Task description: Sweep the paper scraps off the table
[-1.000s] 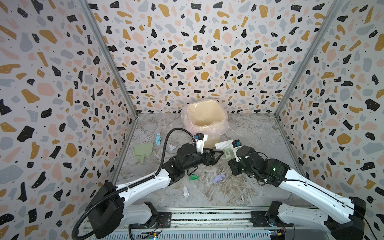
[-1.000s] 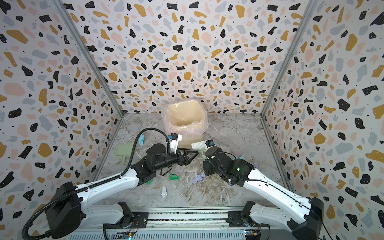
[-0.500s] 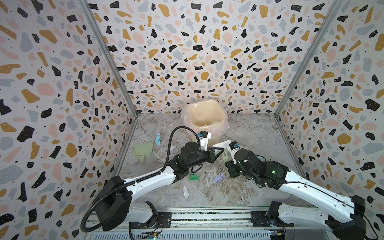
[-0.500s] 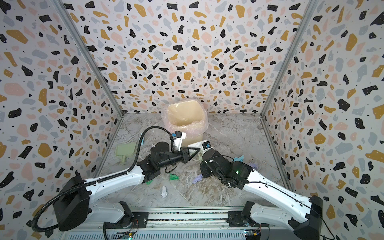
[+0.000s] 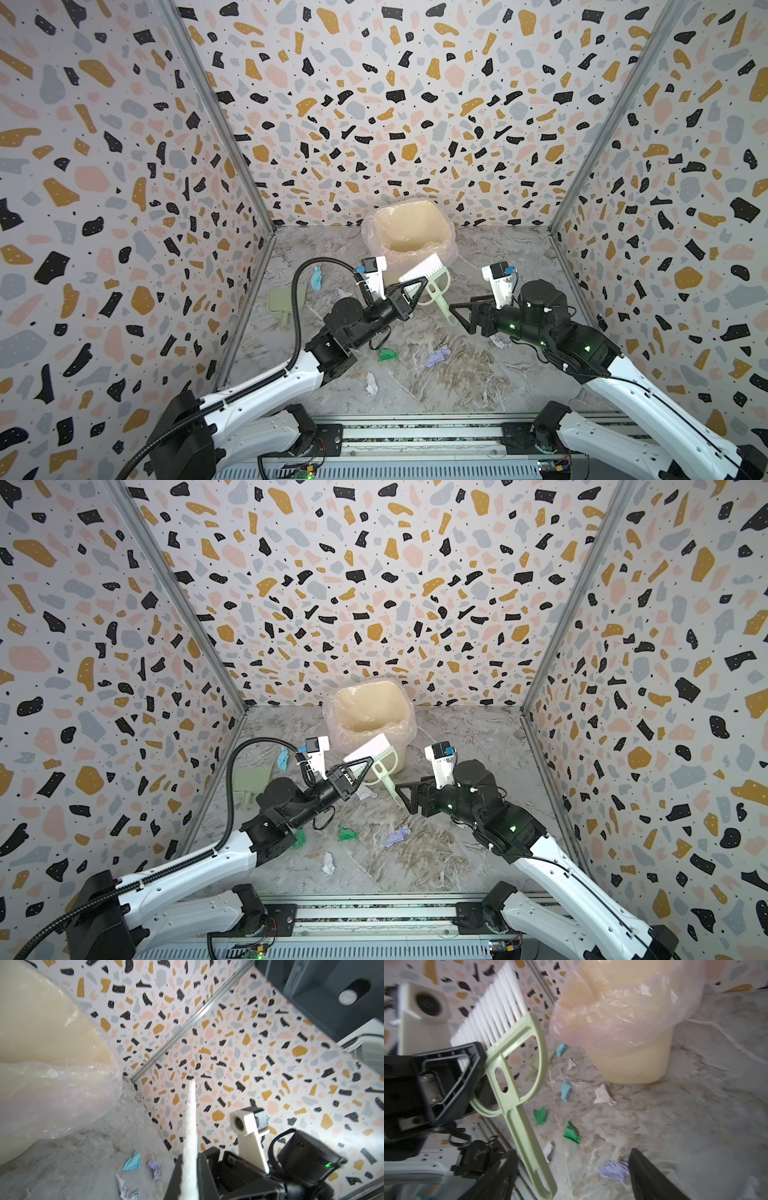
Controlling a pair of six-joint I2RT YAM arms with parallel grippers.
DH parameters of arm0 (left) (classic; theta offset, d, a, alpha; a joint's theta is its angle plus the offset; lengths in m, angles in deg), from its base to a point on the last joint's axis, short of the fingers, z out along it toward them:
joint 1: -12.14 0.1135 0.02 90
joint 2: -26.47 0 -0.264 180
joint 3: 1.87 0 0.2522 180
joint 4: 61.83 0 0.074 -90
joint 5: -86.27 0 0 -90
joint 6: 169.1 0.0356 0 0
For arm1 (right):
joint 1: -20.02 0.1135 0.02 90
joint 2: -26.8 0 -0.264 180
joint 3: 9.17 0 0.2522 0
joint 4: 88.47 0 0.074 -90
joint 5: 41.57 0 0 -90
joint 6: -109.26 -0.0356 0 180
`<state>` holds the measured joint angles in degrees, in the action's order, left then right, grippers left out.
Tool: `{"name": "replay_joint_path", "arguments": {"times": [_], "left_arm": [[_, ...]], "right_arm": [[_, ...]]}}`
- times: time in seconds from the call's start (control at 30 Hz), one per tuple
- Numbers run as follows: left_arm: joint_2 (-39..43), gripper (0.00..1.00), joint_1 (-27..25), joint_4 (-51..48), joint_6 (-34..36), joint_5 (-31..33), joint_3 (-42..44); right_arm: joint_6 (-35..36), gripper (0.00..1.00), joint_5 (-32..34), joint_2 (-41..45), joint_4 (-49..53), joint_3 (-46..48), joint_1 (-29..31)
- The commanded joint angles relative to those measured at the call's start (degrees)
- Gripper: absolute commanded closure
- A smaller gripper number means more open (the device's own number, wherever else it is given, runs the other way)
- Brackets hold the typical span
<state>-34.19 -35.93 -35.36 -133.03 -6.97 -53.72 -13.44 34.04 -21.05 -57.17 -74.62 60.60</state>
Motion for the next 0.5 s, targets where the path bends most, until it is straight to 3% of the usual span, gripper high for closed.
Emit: {"name": "replay_joint_path", "arguments": {"times": [0.0,0.1,0.2,0.47], "left_arm": [[0.2,1.00,-0.2,12.4,-4.2,5.7,2.1],[-0.7,1.00,-0.2,17.2,-6.1,7.2,2.8],[-1.2,1.00,-0.2,18.7,-6.4,8.0,2.5],[-1.4,1.00,-0.2,21.7,-8.0,9.2,3.8]], "right_arm": [[-11.2,0.15,-13.8,1.8,-21.0,6.7,-1.7],[-17.6,0.15,-15.2,2.6,-34.5,11.5,-2.3],[-21.0,0.16,-14.8,2.9,-41.5,14.0,-2.4],[-26.5,0.27,-12.5,3.7,-51.9,17.8,-2.7]]}}
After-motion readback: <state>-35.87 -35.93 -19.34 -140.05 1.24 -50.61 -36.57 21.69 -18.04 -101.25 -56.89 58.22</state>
